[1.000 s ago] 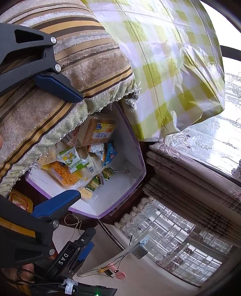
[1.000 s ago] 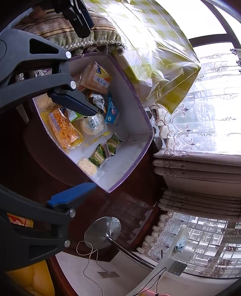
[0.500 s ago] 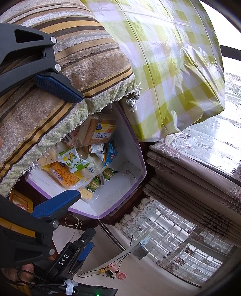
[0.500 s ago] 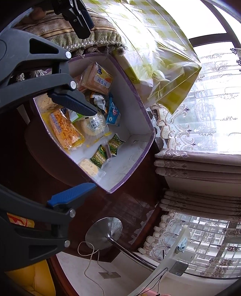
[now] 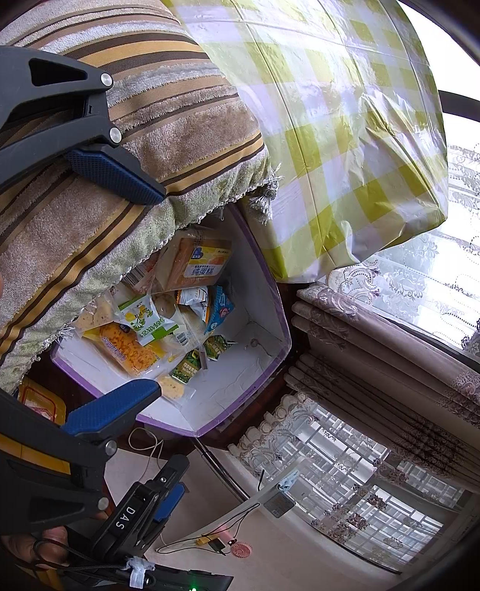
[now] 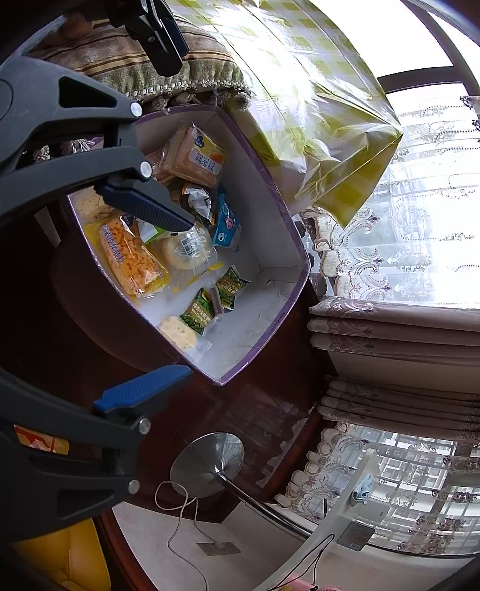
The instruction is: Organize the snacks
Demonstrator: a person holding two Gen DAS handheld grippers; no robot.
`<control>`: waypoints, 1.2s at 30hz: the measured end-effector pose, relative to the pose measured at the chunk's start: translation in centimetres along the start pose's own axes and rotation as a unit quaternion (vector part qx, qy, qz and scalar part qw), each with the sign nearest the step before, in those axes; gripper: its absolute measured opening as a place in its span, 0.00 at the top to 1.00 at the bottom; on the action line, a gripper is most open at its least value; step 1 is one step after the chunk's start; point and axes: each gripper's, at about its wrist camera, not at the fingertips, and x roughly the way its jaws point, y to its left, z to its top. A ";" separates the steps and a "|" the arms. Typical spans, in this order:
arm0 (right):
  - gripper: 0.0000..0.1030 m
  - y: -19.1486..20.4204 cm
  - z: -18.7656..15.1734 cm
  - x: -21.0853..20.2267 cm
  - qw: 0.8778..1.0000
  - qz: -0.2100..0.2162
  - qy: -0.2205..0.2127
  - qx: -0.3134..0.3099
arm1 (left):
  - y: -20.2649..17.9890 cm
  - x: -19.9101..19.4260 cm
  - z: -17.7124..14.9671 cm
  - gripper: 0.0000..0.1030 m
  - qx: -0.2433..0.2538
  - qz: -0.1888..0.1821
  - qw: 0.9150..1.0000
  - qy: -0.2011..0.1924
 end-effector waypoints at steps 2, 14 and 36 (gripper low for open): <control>0.25 0.0 0.0 0.0 1.000 0.000 0.000 0.000 | 0.0 0.0 0.0 0.07 0.000 0.000 1.000 0.000; 0.25 0.0 0.0 -0.1 1.000 -0.001 0.000 0.000 | 0.0 0.0 0.0 0.07 0.000 0.000 1.000 0.000; 0.25 -0.1 -0.2 0.0 1.000 -0.001 0.003 0.000 | 0.0 0.0 0.0 0.07 0.000 0.000 1.000 0.000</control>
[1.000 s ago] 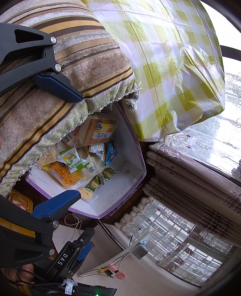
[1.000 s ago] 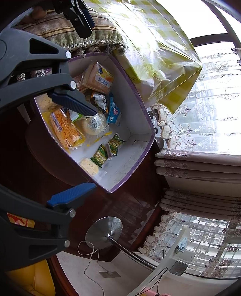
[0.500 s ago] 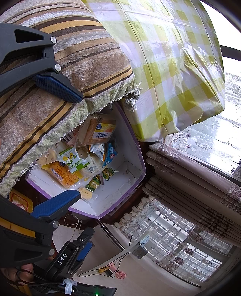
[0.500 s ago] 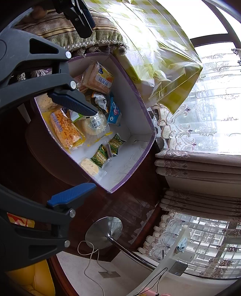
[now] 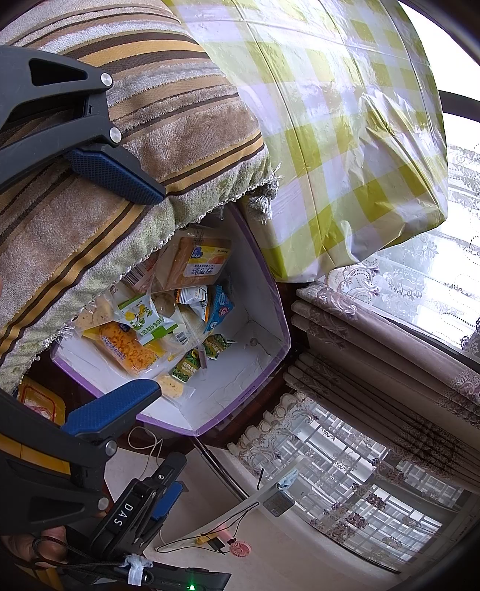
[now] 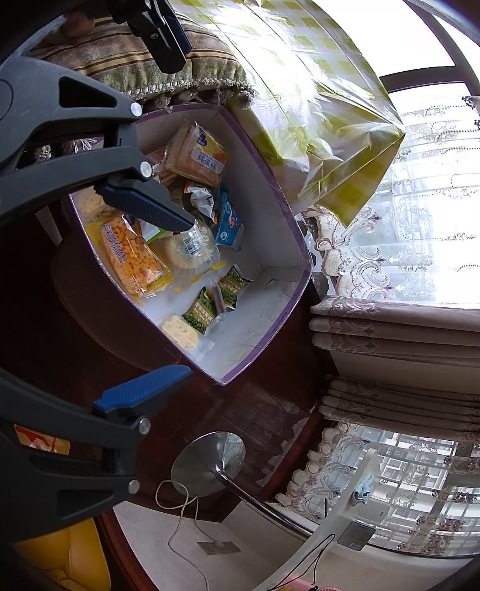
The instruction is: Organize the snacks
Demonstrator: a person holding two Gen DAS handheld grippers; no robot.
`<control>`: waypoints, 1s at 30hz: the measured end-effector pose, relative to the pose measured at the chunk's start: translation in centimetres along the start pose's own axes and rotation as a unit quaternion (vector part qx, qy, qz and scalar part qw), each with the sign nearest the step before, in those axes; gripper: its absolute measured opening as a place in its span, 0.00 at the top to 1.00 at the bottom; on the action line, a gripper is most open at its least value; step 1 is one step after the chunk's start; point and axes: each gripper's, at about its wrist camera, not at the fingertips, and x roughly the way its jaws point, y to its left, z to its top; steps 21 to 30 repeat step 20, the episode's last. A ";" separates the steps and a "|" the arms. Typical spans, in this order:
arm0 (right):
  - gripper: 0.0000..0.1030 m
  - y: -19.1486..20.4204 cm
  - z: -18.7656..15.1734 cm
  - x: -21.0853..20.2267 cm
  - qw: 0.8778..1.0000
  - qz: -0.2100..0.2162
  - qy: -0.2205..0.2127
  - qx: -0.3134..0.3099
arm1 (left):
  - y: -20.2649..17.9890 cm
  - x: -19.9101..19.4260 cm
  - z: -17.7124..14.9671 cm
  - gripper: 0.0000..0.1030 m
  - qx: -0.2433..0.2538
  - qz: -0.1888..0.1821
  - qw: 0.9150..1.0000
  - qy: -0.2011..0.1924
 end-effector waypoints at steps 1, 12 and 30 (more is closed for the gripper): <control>0.25 0.0 0.0 0.0 1.000 0.000 0.000 0.000 | 0.0 0.0 0.0 0.07 0.000 0.000 1.000 0.000; 0.25 0.0 -0.2 0.1 1.000 -0.003 0.001 0.001 | -0.1 0.1 0.0 0.05 0.002 0.000 1.000 0.000; 0.25 0.3 -0.4 0.0 1.000 -0.007 0.003 -0.003 | -0.2 0.1 0.1 0.04 0.005 -0.001 1.000 -0.002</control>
